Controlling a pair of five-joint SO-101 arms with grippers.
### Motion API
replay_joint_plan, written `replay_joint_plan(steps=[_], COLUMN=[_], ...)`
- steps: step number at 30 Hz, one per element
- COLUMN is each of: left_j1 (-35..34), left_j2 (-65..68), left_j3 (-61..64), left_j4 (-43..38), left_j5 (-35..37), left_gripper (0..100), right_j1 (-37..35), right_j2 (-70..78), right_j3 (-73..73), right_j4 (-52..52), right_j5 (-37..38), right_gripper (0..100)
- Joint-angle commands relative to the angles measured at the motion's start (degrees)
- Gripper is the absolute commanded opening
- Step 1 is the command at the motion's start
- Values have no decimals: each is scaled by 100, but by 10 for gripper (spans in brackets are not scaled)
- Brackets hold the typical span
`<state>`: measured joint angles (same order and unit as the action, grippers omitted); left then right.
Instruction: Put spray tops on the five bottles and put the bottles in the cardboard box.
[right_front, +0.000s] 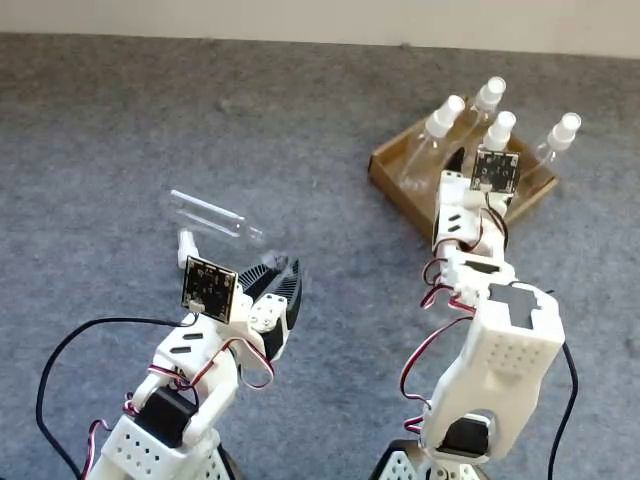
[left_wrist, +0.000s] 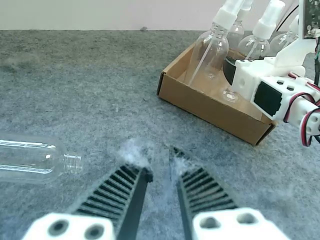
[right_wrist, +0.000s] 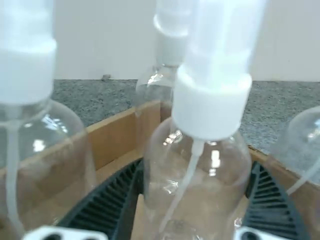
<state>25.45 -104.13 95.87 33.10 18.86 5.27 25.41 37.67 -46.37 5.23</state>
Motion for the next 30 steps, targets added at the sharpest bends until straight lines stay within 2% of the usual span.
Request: replay_joint_plan(steps=[1, 13, 19, 30], left_j1=[-110, -110, -110, -110], left_j2=[-57, -48, -48, -40], left_j3=[119, 119, 119, 119], left_j4=[0, 0, 0, 9], left_j5=[26, 26, 26, 26], left_gripper=[5, 5, 5, 5], right_j1=[22, 31, 4, 22], right_j2=[-136, -295, -954, -1059], right_j3=[-31, 4, 593, 840], right_j4=[-119, -101, -101, -101], right_j5=[79, 79, 79, 79], right_gripper=[285, 286, 286, 286])
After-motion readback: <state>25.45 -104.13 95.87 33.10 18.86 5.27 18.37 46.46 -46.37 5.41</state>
